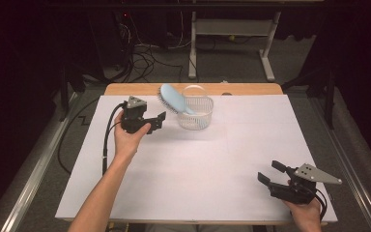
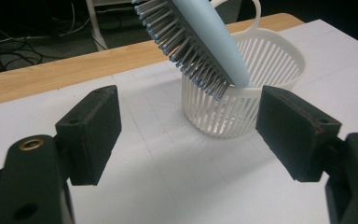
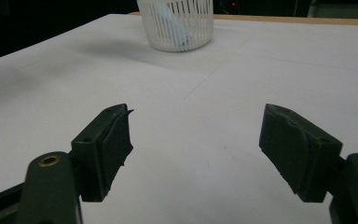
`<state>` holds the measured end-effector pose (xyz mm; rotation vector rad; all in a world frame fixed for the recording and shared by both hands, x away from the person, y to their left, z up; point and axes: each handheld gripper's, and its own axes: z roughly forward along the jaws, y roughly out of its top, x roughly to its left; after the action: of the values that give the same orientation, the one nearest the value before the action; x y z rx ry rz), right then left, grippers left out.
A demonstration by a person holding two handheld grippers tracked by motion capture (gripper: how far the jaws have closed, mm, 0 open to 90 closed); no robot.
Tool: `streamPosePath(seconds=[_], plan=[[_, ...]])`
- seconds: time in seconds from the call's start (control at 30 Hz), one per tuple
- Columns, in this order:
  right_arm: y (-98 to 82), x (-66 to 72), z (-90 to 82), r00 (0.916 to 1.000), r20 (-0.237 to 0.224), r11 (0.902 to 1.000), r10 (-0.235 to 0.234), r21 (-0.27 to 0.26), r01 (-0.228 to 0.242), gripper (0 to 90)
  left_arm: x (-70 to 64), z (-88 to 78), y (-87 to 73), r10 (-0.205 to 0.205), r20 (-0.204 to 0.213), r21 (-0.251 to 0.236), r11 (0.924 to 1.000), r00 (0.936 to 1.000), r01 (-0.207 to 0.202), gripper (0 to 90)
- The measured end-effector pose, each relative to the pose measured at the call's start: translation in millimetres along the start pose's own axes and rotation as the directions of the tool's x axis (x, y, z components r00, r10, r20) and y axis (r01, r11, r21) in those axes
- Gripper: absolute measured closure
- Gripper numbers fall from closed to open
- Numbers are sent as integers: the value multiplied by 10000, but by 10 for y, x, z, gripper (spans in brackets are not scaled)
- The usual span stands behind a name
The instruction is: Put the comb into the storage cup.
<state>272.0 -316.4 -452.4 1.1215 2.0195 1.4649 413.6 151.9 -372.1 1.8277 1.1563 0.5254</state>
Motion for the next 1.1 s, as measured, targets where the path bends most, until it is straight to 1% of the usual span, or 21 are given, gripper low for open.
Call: streamPosePath(seconds=[0.33, 0.7, 1.1], plan=[[0, 0, 0, 10000, -1, 10000, 9, -4, -9, 252, 18, -31, -38, -41, 24, -49, 10000, 10000, 41, 229], [1, 2, -2, 10000, -3, 10000, 14, -15, -14, 253, 12, -68, -48, 60, 76, -79, 10000, 10000, -59, 227], [1, 4, 1, 10000, -7, 10000, 6, -16, -6, 252, 29, -100, -99, 14, 84, -103, 9999, 10000, -13, 225]])
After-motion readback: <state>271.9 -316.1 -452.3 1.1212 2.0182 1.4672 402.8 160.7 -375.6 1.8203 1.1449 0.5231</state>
